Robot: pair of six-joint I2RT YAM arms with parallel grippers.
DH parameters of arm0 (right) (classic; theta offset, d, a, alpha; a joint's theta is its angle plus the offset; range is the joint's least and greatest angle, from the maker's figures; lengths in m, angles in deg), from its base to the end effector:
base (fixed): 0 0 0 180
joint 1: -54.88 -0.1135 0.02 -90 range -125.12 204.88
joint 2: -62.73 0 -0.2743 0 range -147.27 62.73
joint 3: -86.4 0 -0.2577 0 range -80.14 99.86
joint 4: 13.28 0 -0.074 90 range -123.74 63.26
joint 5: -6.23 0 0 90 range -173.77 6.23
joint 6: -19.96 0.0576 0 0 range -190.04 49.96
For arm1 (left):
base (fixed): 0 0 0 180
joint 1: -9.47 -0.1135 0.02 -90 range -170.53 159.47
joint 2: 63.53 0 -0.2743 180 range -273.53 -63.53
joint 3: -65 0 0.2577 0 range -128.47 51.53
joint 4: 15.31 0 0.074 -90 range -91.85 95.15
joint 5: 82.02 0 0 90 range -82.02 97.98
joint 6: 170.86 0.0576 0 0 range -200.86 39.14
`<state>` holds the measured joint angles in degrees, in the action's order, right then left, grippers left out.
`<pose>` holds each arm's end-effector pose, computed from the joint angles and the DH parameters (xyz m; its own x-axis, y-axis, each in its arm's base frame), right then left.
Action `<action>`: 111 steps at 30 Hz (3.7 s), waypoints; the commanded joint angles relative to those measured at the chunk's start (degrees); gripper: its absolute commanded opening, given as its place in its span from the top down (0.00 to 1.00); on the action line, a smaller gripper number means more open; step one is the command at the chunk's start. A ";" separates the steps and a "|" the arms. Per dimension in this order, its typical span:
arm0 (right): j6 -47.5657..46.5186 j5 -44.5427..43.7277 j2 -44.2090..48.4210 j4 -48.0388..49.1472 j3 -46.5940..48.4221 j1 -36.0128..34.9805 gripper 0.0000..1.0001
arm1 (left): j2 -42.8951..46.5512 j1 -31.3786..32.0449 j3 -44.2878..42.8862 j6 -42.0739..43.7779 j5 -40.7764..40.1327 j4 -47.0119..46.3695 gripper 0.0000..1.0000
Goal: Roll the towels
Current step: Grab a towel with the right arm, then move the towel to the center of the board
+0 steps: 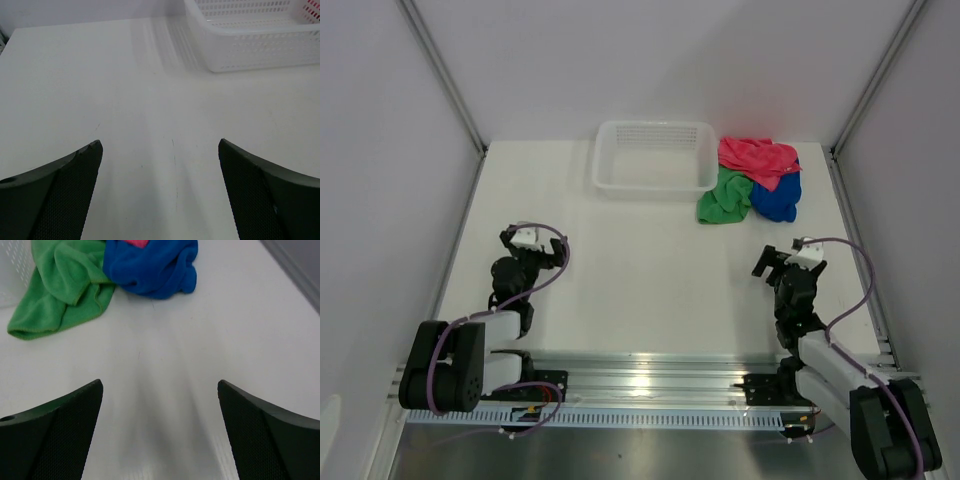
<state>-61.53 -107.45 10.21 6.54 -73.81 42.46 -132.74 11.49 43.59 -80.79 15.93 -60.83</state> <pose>0.1939 0.0190 0.1635 -0.1884 0.0973 -0.9773 0.2156 0.9749 0.0555 0.2263 -0.0160 0.1738 -0.0395 0.0026 -0.9992 0.1731 0.9849 -0.0043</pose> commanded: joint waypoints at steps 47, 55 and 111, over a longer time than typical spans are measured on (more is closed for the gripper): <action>-7.72 4.18 -70.99 -52.27 112.07 9.35 1.00 | 15.07 -4.39 -47.43 16.01 9.02 95.81 0.01; -8.25 1.36 -55.26 -53.31 111.10 7.42 1.00 | 18.41 -4.31 -47.51 17.59 9.72 97.30 0.01; 4.24 20.08 -59.37 -36.01 66.79 -18.51 0.28 | -3.04 16.44 -25.89 31.13 -12.43 89.74 0.66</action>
<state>-53.14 -91.10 -46.55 -33.94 -9.82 24.07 -135.76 27.73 16.73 -49.49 5.39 31.80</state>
